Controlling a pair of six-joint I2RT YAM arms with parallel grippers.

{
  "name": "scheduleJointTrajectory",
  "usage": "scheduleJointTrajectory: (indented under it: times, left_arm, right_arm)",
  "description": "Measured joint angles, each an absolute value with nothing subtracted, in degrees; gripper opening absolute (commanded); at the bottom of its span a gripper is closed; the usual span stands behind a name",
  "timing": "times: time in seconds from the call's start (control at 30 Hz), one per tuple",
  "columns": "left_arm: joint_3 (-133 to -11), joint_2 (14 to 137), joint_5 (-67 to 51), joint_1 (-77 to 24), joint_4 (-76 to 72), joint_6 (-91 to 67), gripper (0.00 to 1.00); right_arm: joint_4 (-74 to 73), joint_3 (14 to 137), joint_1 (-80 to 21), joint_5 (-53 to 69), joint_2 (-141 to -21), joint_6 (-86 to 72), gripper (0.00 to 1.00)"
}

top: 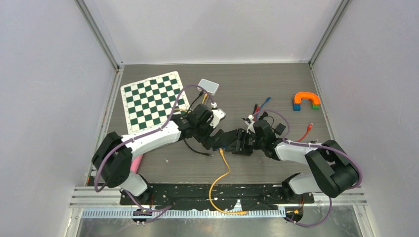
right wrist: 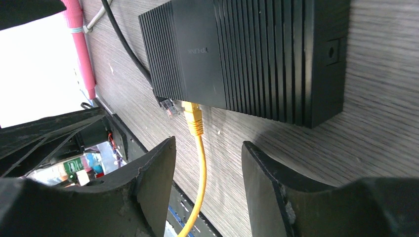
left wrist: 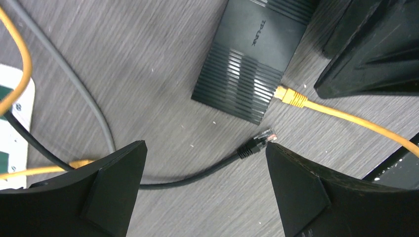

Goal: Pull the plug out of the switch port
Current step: Pull the connector from the switch port.

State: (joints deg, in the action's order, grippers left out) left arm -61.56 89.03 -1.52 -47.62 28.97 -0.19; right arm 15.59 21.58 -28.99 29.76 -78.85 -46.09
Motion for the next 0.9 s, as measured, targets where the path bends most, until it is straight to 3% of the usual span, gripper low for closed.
scheduleJointTrajectory:
  times: [0.57, 0.9]
  left_arm:
    - [-70.30, 102.00, -4.19, -47.46, 33.19, 11.44, 0.89]
    - [-74.17, 105.97, -9.80, -46.37, 35.00, 14.41, 0.79]
  right_arm:
    - [20.01, 19.88, -29.17, 29.95, -79.53, -48.51, 0.60]
    - [20.49, 19.53, -29.17, 29.74, -79.53, -49.45, 0.59]
